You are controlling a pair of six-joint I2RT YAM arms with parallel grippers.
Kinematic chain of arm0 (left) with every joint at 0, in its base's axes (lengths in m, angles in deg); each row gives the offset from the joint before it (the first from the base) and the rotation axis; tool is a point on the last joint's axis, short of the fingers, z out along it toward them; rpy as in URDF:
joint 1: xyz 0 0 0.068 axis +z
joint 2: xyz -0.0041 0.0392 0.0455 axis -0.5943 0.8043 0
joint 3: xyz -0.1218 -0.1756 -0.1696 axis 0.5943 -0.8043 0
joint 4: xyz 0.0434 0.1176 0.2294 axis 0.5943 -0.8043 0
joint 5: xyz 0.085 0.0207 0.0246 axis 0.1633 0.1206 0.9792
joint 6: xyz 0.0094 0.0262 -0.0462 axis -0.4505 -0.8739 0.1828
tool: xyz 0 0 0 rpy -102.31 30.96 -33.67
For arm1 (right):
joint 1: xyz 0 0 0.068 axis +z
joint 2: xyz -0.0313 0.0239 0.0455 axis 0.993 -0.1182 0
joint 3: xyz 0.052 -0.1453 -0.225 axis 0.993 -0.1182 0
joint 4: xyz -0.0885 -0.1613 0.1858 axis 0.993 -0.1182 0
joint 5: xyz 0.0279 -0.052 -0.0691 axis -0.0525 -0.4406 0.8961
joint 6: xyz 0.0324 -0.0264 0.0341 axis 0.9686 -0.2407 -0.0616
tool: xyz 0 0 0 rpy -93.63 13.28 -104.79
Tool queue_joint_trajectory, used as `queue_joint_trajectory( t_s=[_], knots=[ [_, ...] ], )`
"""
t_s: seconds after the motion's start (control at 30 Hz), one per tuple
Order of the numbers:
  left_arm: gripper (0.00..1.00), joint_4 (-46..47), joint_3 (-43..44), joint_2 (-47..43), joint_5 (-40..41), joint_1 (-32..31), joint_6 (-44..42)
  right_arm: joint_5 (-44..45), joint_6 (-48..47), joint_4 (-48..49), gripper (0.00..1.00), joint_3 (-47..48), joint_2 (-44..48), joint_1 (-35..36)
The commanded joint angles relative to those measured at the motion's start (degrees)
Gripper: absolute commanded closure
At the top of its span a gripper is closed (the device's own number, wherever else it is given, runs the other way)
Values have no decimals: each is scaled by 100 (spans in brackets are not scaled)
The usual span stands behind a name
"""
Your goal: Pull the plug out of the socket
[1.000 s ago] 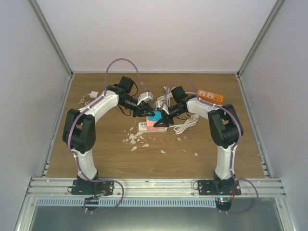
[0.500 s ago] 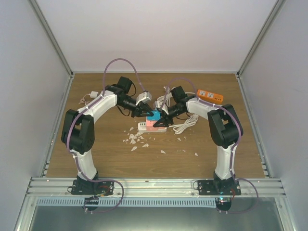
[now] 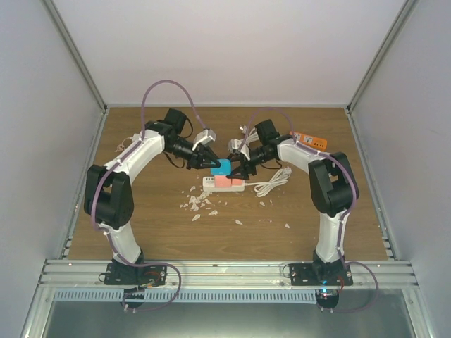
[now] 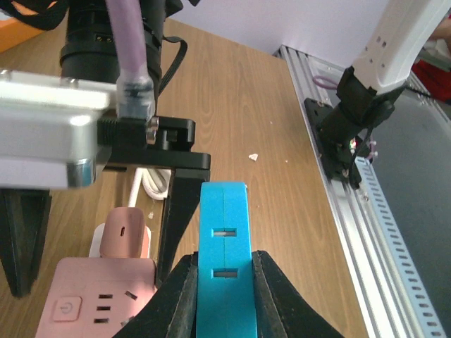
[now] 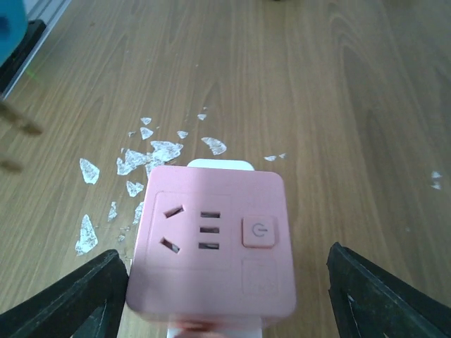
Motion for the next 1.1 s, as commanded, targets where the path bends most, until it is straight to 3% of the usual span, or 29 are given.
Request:
queue_joint_trajectory(
  t_s=[0.0,0.27,0.63,0.87,1.07],
  knots=[
    [100,-168,525,-195,-408,272,263,-130,235,133,22,216,424,-256],
    [100,524,1092,-418,-533,527,1158,-679,937,111,18,583,680,-745],
    [100,3682,681,-1058,115,393,3077,-1398,1162,-472,19,1220,883,-870],
    [100,4514,709,-874,313,28,3402,-1996,1708,-406,23,1673,803,-845],
    [100,4700,710,-757,585,-224,3385,-2159,1821,-359,26,1661,866,-739]
  ],
)
